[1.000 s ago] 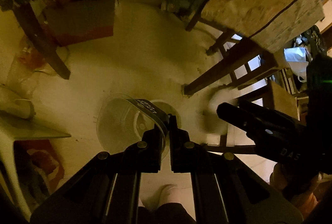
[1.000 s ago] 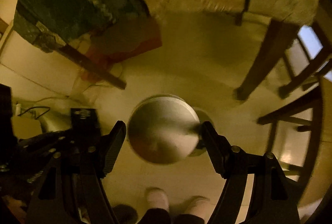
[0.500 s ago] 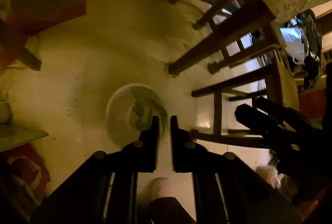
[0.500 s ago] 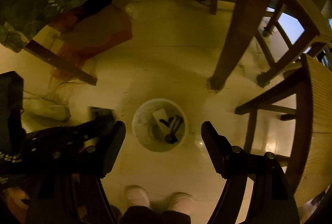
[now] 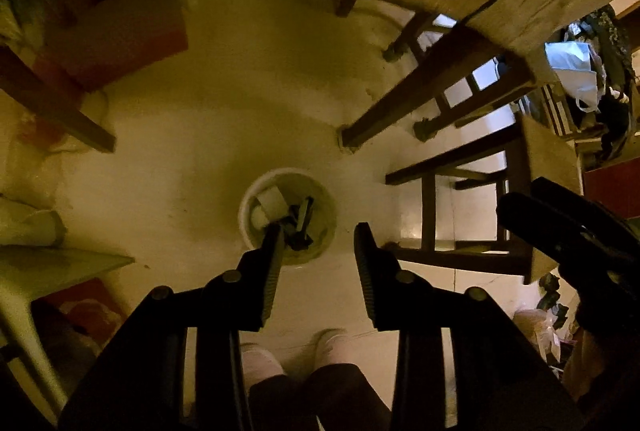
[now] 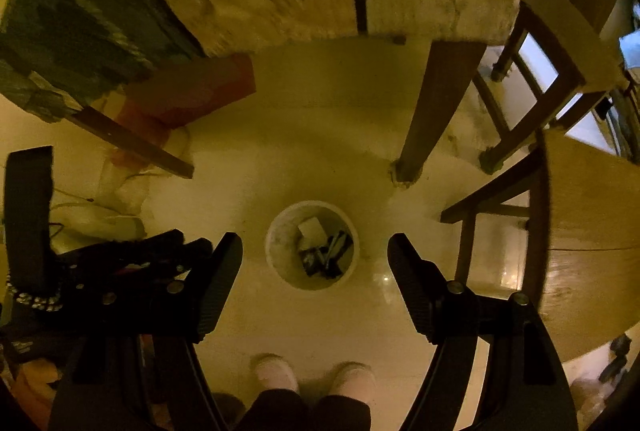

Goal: Collect trash
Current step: 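Raise both empty tools from the bin back toward the table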

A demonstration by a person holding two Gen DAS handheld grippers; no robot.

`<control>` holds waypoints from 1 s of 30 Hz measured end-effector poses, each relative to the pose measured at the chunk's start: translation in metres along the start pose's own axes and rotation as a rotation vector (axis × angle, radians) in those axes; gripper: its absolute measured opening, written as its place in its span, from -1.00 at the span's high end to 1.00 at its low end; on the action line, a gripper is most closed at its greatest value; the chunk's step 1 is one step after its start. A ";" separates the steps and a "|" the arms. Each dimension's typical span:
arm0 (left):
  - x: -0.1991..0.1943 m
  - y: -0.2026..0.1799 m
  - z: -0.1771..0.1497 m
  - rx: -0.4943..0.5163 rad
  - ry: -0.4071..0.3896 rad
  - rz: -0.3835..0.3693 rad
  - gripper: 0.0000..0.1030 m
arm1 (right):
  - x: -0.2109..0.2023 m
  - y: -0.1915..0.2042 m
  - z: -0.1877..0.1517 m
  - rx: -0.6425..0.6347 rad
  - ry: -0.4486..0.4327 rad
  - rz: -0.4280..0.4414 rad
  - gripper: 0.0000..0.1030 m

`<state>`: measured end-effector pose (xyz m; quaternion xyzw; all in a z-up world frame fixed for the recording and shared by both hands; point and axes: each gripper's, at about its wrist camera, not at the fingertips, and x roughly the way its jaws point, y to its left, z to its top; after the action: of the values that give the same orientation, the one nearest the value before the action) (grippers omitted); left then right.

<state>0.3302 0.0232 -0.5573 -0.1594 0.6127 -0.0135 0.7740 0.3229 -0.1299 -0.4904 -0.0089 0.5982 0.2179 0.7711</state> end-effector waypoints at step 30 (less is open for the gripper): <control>-0.540 -0.069 -0.013 0.130 -0.764 0.027 -0.11 | -0.443 0.136 0.038 -0.125 -0.641 -0.049 -0.63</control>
<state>0.1956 0.0719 -0.0319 -0.0955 0.2801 0.0180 0.9550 0.2271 -0.1404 -0.0350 -0.0017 0.3101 0.2274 0.9231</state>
